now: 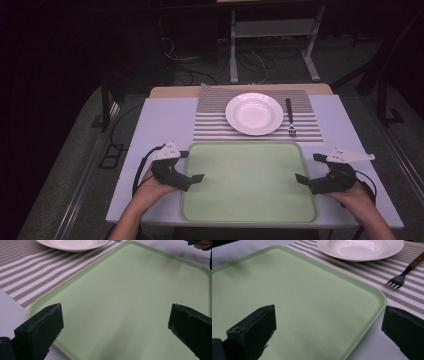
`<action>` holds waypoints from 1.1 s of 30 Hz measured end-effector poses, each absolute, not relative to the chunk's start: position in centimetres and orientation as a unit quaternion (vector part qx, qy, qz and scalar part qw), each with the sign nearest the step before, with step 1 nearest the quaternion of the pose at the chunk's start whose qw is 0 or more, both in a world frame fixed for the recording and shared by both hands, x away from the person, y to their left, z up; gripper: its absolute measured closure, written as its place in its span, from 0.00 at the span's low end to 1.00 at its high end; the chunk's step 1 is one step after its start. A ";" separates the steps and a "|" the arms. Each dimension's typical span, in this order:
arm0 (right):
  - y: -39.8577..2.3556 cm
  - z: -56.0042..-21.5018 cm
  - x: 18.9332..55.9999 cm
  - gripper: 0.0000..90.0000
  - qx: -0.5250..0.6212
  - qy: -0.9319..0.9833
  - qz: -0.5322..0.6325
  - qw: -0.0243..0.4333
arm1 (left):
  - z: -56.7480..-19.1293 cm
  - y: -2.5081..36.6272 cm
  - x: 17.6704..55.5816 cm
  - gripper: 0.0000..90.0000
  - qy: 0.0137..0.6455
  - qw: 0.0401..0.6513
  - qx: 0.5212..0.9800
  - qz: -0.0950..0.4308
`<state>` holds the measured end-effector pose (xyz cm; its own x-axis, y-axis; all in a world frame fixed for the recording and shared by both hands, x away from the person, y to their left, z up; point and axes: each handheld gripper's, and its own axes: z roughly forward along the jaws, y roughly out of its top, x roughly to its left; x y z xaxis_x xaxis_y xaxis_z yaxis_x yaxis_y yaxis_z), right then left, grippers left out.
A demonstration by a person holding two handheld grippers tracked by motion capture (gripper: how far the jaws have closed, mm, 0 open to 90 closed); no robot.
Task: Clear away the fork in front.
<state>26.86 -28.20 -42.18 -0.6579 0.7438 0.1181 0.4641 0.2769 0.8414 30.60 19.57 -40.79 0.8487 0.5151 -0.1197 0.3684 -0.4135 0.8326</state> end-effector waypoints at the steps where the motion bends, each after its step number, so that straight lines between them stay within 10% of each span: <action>1: -28.2 -42.2 26.9 0.00 0.385 0.785 0.462 0.151 | -40.8 19.6 30.6 0.00 0.264 0.473 0.837 0.078; 33: -28.0 -41.7 29.4 0.00 0.400 0.784 0.451 0.150 | -41.0 19.6 30.3 0.00 0.266 0.476 0.835 0.074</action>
<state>29.41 -28.04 -41.72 -0.6348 0.7623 0.1263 0.4922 0.2730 0.8266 30.28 19.59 -40.97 0.8476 0.5145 -0.1296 0.3739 -0.4058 0.8340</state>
